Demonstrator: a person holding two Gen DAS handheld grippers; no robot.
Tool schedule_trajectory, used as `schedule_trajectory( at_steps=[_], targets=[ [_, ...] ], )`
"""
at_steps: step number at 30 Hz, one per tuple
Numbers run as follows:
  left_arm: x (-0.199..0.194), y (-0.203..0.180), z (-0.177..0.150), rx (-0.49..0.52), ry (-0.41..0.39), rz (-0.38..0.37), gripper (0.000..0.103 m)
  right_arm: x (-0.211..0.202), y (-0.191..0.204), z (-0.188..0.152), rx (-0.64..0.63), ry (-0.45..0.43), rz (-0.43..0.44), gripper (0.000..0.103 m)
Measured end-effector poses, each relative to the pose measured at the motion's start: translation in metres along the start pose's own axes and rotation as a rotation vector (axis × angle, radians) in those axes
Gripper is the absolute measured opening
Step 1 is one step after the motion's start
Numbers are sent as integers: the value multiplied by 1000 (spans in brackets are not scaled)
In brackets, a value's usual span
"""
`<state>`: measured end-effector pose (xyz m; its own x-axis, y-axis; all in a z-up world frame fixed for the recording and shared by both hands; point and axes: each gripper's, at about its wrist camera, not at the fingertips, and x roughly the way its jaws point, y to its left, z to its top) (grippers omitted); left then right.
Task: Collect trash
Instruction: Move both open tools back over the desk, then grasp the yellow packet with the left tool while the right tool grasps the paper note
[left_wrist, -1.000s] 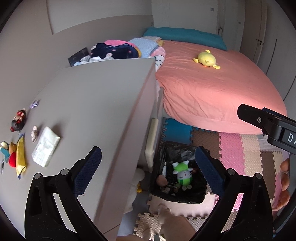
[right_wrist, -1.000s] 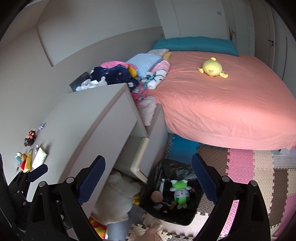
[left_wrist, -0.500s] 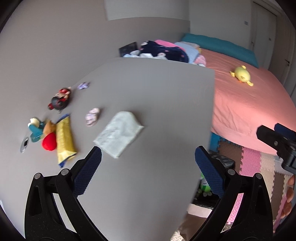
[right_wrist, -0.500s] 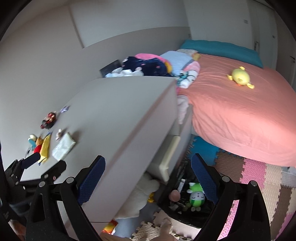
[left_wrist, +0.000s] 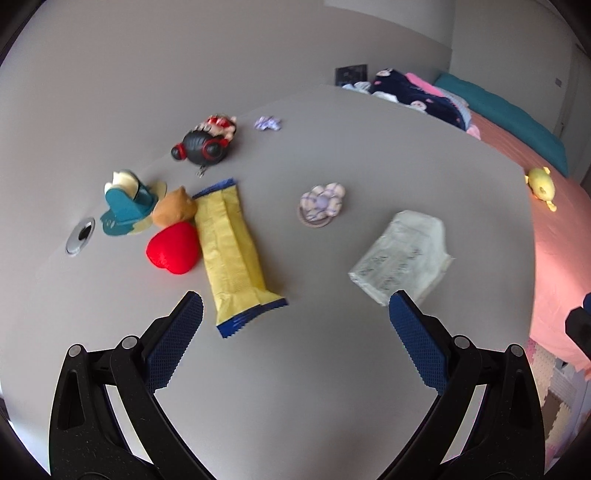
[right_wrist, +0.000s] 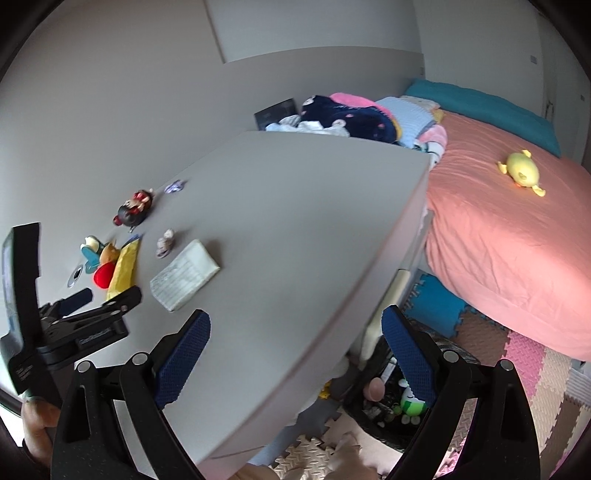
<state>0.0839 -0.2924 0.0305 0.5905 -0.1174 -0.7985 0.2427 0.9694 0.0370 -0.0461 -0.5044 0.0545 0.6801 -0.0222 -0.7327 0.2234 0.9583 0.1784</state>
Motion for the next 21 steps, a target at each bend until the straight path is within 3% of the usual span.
schedule_trajectory(
  at_steps=[3,5,11,16,21],
  targets=[
    [14,14,1,-49,34,-7,83,10,12,1,8,19,15,94],
    [21,22,3,-81,52,-21,81,18,23,2,19,31,23,94],
    [33,38,8,-110,56,-24,79,42,54,6,38,60,30,94],
    [38,43,12,-90,42,-9,75,66,73,12,128,96,21,94],
    [35,51,12,-89,18,25,43,85,89,17,189,98,0,94]
  ],
)
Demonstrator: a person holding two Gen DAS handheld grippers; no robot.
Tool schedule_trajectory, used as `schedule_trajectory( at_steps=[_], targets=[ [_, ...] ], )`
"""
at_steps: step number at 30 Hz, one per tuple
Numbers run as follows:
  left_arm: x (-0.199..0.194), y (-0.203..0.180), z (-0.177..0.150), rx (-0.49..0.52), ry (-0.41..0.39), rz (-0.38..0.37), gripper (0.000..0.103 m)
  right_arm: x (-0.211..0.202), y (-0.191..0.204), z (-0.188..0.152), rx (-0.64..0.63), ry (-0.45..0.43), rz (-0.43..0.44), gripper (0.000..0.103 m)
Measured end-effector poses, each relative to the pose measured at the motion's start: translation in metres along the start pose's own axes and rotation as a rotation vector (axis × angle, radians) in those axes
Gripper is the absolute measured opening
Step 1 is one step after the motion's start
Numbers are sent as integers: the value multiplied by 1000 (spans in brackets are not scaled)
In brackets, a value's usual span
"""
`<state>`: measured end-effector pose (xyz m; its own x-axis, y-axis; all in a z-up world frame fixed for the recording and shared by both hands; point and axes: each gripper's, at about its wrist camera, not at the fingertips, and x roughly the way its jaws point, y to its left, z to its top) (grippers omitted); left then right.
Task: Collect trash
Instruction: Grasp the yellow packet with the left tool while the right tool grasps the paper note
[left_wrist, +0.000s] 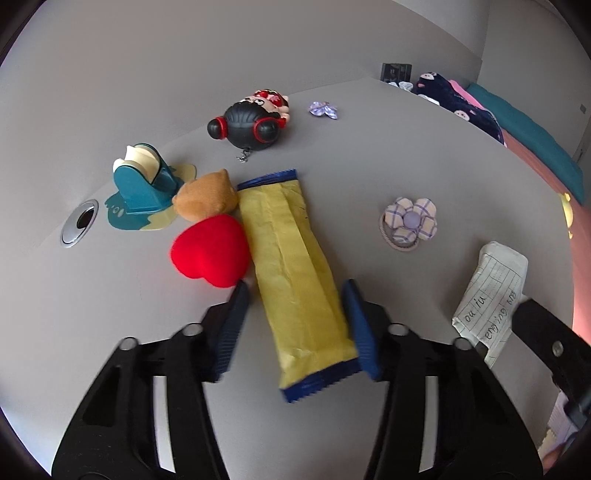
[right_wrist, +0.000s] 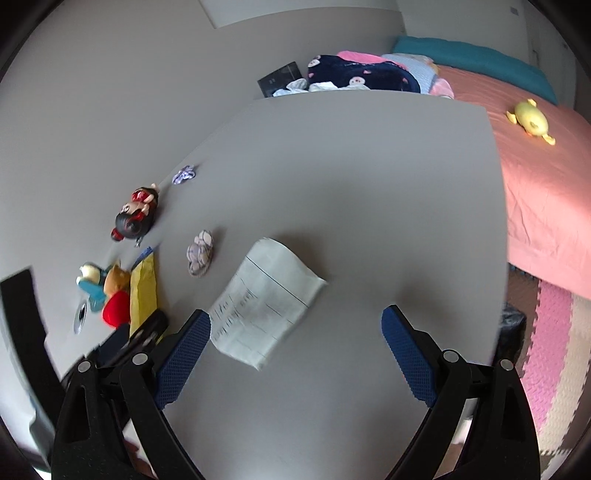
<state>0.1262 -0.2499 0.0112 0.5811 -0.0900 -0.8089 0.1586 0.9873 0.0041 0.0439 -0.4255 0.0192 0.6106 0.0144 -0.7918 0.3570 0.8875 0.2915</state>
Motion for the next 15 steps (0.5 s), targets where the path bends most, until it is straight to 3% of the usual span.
schedule_trajectory(
  at_steps=[7,10,12,14,15],
  targets=[
    [-1,-5,-1,49,-21,24,36,22,24,4,-4,11,-48,91],
    [-1,-8,0,65,-20,20,36,28,37,5,-89,11,-108,73],
    [-1,-8,0,64,-15,10,34,29,42,5,-137,22,-107,49],
    [-1,-7,0,53,-15,-6,31,28,39,6,-139,44,-79,46],
    [-1,-7,0,50,-18,-10,30,28,37,6,-141,57,-62,40]
  ],
)
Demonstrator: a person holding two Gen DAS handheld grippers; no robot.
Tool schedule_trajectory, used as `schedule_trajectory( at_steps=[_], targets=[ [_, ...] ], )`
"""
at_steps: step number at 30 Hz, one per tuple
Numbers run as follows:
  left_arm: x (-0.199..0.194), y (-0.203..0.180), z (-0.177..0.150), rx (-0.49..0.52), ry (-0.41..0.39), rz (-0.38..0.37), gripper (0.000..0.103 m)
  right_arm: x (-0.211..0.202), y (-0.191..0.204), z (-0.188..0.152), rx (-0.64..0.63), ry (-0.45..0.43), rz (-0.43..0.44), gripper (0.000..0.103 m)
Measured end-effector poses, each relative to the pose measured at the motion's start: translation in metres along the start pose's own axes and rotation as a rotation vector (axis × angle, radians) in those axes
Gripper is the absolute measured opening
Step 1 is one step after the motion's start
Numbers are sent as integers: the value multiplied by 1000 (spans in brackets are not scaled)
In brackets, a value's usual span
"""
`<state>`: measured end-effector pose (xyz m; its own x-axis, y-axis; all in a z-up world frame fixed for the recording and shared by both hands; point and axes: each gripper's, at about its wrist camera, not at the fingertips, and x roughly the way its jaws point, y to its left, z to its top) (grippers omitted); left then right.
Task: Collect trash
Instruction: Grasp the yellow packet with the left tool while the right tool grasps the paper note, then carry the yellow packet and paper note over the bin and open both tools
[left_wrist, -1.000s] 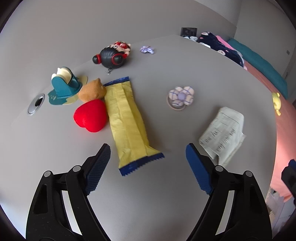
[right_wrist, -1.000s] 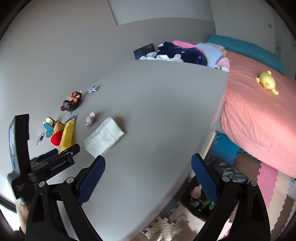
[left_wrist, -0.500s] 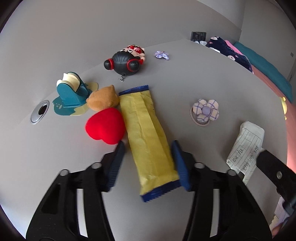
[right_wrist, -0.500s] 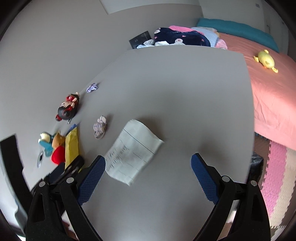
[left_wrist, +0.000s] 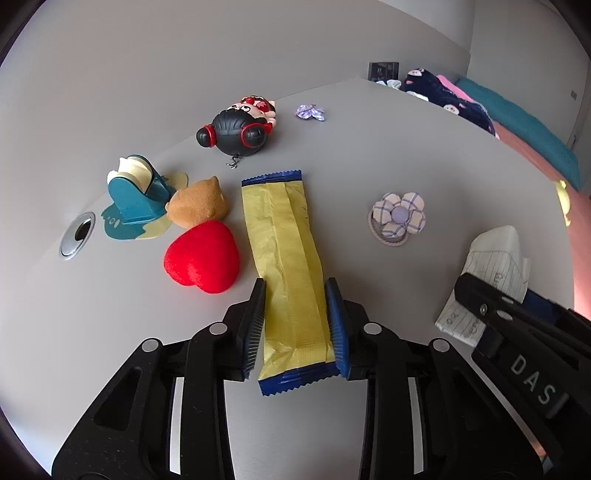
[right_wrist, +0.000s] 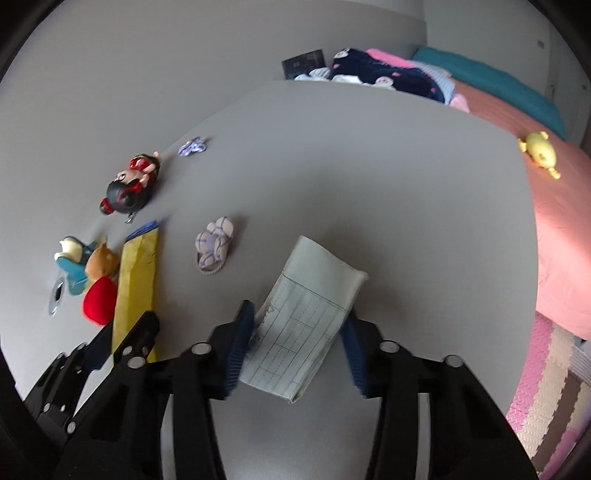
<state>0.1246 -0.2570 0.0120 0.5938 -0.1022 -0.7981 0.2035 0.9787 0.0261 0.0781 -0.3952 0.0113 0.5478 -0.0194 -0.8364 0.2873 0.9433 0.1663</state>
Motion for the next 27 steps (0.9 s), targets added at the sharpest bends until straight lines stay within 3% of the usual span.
schedule_trajectory(
  at_steps=[6,10,20,27],
  targets=[
    [-5,-10,-1,29,-31,-20,30,-10,-14,-7,2,14,82,32],
    [-18,-17,-3,46,-70,-21,30,-25,-21,-11,-8,-2,103,32],
    [-45,-24,-19,41,-60,-56,30,-61,-50,-15,-14,-55,149,32],
    [-73,-62,-26,103,-89,-84,30,-87,-86,-19,24,-86,175,32]
  ],
)
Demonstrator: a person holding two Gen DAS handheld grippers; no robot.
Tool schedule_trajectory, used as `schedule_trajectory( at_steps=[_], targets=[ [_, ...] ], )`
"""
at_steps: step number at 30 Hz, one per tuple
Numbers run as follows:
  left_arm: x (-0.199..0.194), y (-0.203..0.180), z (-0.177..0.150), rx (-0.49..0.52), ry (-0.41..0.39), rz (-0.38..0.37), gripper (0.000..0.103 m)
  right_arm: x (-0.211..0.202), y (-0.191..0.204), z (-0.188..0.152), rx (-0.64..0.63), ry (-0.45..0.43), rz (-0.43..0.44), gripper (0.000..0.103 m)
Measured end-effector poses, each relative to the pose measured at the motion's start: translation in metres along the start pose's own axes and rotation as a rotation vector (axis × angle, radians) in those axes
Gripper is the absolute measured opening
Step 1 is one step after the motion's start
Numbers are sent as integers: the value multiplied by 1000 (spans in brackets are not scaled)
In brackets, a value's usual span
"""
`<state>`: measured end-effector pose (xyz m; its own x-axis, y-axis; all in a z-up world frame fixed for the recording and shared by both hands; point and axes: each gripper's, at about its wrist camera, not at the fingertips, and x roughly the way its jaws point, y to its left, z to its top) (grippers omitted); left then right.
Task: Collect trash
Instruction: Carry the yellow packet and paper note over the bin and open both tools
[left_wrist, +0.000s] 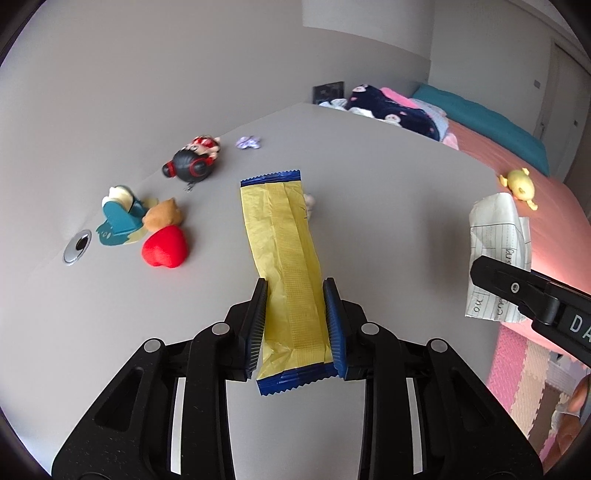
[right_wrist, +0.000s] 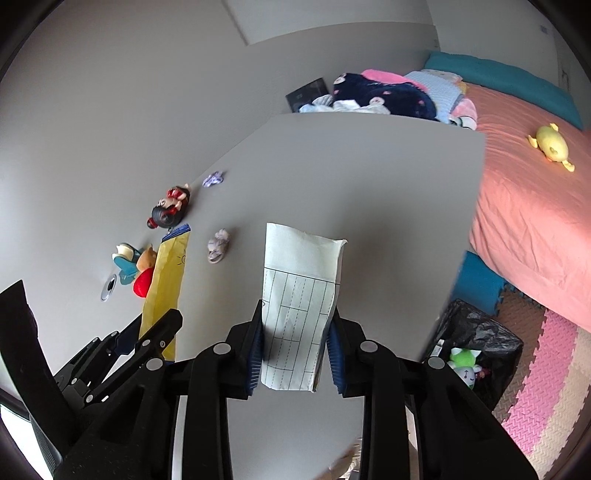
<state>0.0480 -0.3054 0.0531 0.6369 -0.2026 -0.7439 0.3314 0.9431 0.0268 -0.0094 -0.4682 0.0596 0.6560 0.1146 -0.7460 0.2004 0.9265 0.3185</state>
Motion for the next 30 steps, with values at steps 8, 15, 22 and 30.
schedule_trajectory(
  at_steps=[8,15,22,30],
  targets=[
    [-15,-67,3,90,-16,-64,30,-39,-62,-4,80,-51,-20,32],
    [-22,-146,0,200,-9,-151,30,-72,-134,-14,172,-91,-74,32],
    [-14,-225,-21,319,35,-222,30,-91,-201,-31,249,-101,-156,32],
    [-1,-285,-47,422,98,-275,30,-103,-258,-52,310,-91,-211,32]
  ],
)
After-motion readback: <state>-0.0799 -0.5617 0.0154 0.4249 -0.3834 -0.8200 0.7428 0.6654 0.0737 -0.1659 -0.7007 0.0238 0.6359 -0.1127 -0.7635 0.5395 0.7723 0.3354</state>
